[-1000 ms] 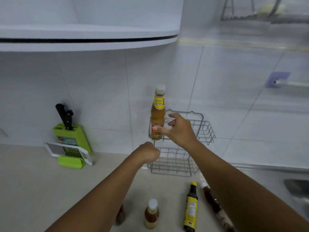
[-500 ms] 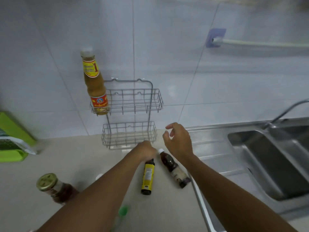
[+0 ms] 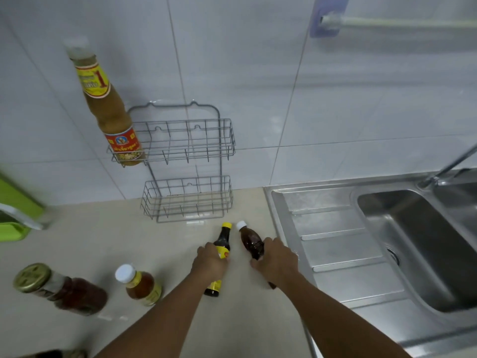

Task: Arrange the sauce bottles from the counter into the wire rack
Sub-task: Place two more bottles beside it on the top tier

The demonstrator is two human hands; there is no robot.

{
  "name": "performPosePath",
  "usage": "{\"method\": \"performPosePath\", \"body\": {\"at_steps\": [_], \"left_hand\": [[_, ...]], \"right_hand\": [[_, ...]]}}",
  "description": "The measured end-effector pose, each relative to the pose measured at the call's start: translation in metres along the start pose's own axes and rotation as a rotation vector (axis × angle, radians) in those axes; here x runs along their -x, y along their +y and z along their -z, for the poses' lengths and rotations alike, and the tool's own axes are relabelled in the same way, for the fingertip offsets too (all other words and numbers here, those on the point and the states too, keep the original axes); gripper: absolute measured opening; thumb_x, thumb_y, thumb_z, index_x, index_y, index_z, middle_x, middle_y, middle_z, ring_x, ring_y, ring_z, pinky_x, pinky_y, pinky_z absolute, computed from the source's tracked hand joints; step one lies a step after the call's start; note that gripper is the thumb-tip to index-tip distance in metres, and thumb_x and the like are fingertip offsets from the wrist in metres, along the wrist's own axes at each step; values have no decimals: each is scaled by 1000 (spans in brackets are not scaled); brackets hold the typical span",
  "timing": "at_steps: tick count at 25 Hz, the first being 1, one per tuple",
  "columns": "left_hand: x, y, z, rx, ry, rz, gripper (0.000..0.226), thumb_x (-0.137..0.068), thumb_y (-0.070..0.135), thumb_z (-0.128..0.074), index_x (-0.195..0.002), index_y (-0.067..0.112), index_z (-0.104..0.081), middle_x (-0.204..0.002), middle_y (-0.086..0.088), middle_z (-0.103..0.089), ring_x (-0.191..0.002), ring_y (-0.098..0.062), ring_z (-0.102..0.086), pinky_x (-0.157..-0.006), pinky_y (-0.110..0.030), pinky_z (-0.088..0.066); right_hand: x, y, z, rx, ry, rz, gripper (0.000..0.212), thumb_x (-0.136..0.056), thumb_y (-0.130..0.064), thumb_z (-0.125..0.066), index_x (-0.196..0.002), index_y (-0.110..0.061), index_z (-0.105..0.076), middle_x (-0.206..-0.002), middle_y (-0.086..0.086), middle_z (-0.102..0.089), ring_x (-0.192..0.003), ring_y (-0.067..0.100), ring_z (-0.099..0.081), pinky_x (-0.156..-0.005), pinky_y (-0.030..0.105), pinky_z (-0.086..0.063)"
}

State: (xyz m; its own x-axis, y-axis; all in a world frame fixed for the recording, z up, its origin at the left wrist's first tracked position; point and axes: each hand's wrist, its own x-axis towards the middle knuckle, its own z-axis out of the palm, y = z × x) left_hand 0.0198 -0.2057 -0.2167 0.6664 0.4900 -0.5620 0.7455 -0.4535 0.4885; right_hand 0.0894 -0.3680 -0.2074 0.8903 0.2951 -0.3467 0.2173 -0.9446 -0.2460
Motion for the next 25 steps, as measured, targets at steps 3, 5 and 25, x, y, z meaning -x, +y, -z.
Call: {"method": "performPosePath", "body": {"at_steps": [3, 5, 25], "left_hand": [[10, 7, 23, 312, -39, -50, 22, -88, 25, -68, -107, 16, -62, -112, -13, -69, -100, -28, -67, -87, -40, -57], [28, 20, 47, 569, -133, -96, 24, -93, 11, -65, -116, 15, -61, -111, -14, -70, -104, -31, -68, -91, -45, -56], [67, 111, 293, 415, 603, -840, 45, -88, 16, -71, -129, 22, -52, -107, 7, -65, -99, -13, -63, -77, -14, -47]], "right_hand": [[6, 10, 8, -225, -15, -3, 43, -77, -54, -71, -106, -23, -64, -101, -3, -68, -94, 21, -69, -80, 34, -54], [14, 12, 26, -487, 0, 18, 36, -76, -51, -77, -101, -26, -69, -92, -6, -72, -85, 13, -71, -81, 36, -59], [-16, -197, 235, -891, 438, 465, 51, -72, -24, -91, -118, -18, -69, -105, -1, -77, -99, 17, -73, -88, 35, -60]]}}
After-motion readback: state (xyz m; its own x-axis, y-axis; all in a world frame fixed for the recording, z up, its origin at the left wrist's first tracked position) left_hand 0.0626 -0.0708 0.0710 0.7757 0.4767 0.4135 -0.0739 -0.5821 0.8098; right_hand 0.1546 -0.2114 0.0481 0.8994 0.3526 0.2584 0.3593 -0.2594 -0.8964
